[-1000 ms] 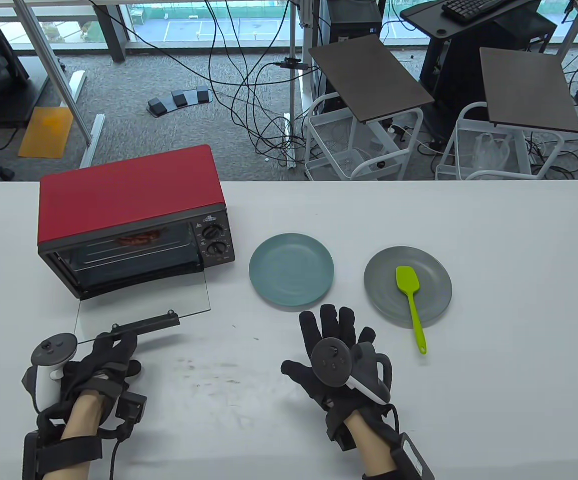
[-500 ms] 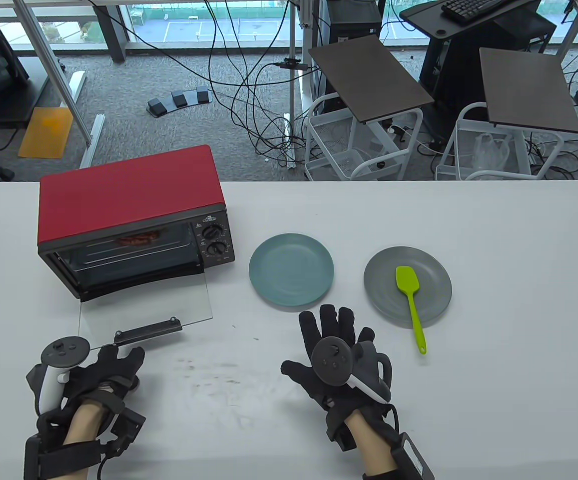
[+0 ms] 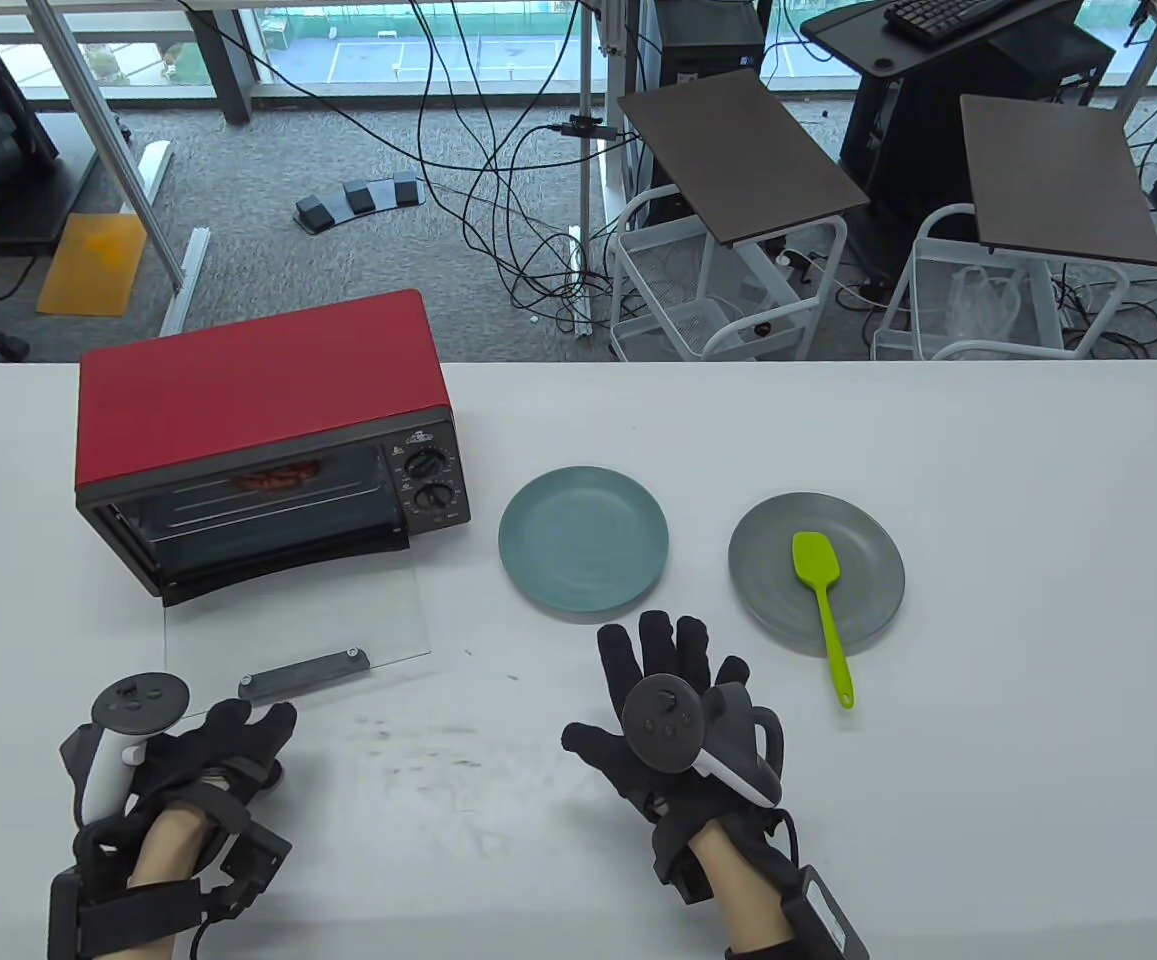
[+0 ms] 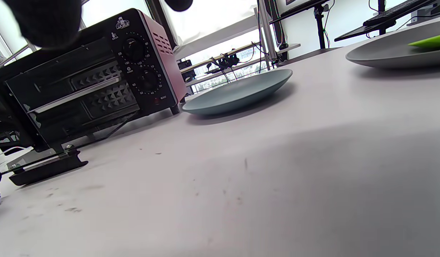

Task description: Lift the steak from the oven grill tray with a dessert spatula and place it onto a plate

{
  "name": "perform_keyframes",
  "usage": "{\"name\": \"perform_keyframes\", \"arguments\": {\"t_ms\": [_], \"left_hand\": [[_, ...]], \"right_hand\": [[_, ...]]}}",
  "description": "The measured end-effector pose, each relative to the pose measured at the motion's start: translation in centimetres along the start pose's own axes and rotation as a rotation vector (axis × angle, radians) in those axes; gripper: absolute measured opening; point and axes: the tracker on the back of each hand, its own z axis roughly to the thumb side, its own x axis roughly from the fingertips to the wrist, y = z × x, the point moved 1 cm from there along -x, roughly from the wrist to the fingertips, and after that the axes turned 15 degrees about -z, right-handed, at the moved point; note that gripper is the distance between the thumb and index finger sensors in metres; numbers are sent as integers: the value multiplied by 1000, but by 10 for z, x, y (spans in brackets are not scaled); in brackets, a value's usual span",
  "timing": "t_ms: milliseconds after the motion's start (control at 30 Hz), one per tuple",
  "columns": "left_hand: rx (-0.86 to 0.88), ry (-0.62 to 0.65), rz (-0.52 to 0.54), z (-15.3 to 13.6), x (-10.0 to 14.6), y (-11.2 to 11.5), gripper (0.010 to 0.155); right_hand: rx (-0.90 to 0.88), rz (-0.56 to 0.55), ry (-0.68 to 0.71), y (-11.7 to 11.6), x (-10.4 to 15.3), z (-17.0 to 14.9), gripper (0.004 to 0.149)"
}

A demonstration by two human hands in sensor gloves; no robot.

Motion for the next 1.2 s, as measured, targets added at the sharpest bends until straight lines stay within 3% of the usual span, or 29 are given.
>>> {"name": "perform_keyframes", "arguments": {"t_ms": [200,333,600,1033,1200], "left_hand": [[-10,15,-4,0,-1,0,84],[14,109,-10,9,4,-2,83],[350,284,6,17,-2,-39,88],[497,293,107,20,-40,-81,90],[477,267,119,23,-50,-95,92]], "right_hand": [[11,9,3,-2,1,1,92],[9,3,-8,-1,0,-1,92],[18,6,-28,-1,-1,-5,92],[29,10,-42,0,-1,-6,92],[35,10,-50,0,-1,-7,92]]}}
